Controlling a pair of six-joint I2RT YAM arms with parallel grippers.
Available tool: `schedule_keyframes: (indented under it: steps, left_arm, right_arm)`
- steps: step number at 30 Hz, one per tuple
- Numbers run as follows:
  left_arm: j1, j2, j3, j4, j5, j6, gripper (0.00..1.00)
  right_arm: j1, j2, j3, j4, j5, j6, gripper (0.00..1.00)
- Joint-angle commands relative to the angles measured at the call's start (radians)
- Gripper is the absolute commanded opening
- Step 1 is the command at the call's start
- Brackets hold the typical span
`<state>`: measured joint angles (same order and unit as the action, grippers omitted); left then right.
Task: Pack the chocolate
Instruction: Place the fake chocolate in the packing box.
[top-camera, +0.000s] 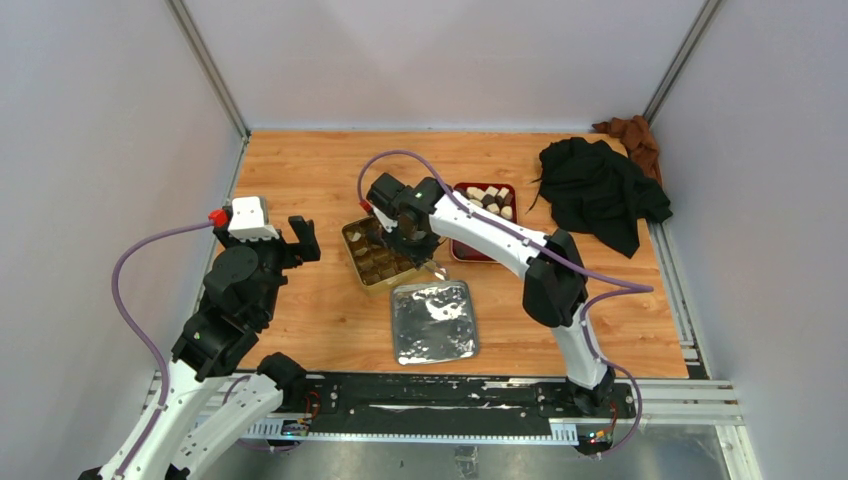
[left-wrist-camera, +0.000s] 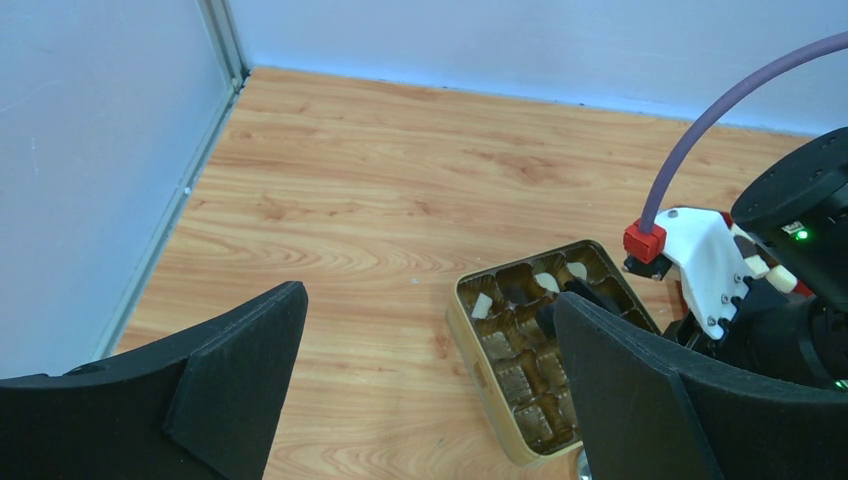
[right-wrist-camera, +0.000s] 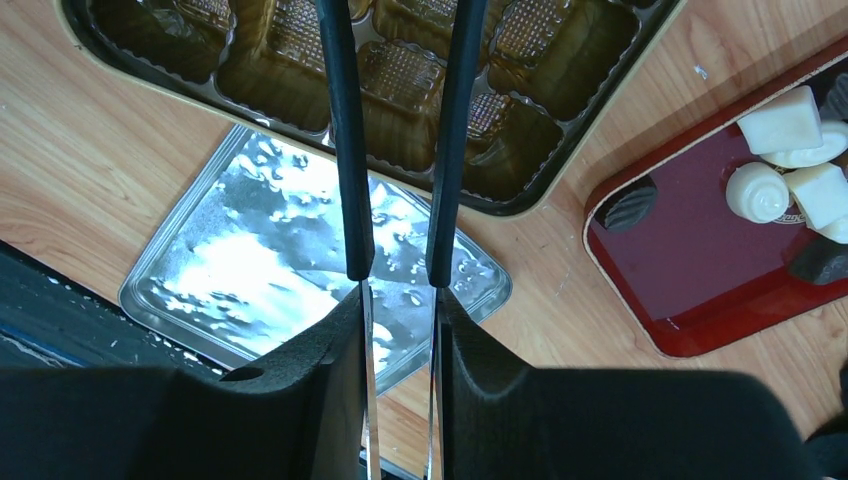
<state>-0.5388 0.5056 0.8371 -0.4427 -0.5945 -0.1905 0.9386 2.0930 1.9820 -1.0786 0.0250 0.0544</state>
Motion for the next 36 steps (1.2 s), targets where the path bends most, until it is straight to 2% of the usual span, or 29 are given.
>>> schedule_keyframes:
  steps: [1,12,24,36]
  left_arm:
    - [0.002,-0.004,-0.012,0.023,-0.003,0.000,1.00]
    - [0.002,-0.002,-0.012,0.024,-0.003,0.000,1.00]
    - [0.002,-0.006,-0.012,0.023,-0.004,0.000,1.00]
    - [0.002,-0.006,-0.012,0.024,-0.004,0.000,1.00]
  right_arm:
    - [0.017,0.026,0.044,-0.030,-0.010,-0.019,0.30]
    - [0.023,0.054,0.060,-0.031,-0.053,-0.024,0.33]
    - [0.023,0.053,0.057,-0.033,-0.043,-0.024,0.40]
    - [0.023,0.029,0.049,-0.035,-0.033,-0.021,0.42]
